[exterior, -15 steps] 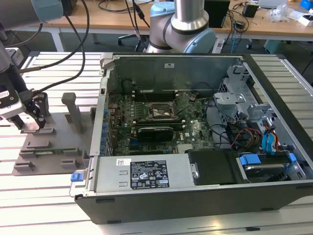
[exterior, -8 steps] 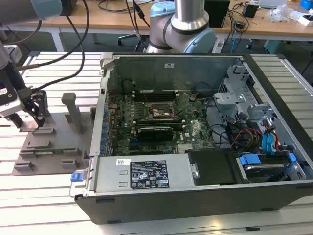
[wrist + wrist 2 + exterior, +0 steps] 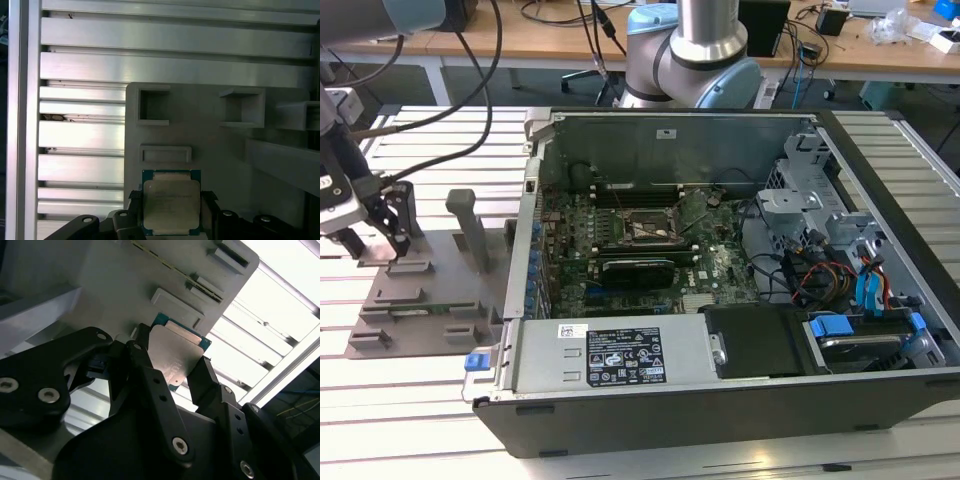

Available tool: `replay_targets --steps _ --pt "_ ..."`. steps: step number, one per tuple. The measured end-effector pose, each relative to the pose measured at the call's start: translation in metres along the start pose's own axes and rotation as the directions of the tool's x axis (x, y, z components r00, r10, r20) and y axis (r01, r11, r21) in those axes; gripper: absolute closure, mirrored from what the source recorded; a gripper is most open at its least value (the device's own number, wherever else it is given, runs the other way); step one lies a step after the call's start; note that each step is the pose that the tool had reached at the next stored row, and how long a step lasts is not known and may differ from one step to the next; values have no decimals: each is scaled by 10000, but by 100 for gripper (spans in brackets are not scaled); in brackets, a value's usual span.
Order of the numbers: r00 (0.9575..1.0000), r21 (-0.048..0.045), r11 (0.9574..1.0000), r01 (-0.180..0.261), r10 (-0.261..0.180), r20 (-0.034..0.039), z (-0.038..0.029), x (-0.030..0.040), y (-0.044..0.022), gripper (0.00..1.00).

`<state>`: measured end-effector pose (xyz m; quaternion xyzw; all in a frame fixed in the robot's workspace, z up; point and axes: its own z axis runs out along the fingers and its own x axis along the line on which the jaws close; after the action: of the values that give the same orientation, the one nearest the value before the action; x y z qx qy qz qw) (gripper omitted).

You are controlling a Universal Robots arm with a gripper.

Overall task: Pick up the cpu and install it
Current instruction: 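Pick up the cpu and move it towards the insertion slot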

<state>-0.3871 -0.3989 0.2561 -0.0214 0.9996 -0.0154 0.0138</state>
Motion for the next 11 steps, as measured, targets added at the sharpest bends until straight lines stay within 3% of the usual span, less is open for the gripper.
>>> replay_targets --steps 11 --pt "10000 1 10000 0 0 -1 -109 -3 -4 45"
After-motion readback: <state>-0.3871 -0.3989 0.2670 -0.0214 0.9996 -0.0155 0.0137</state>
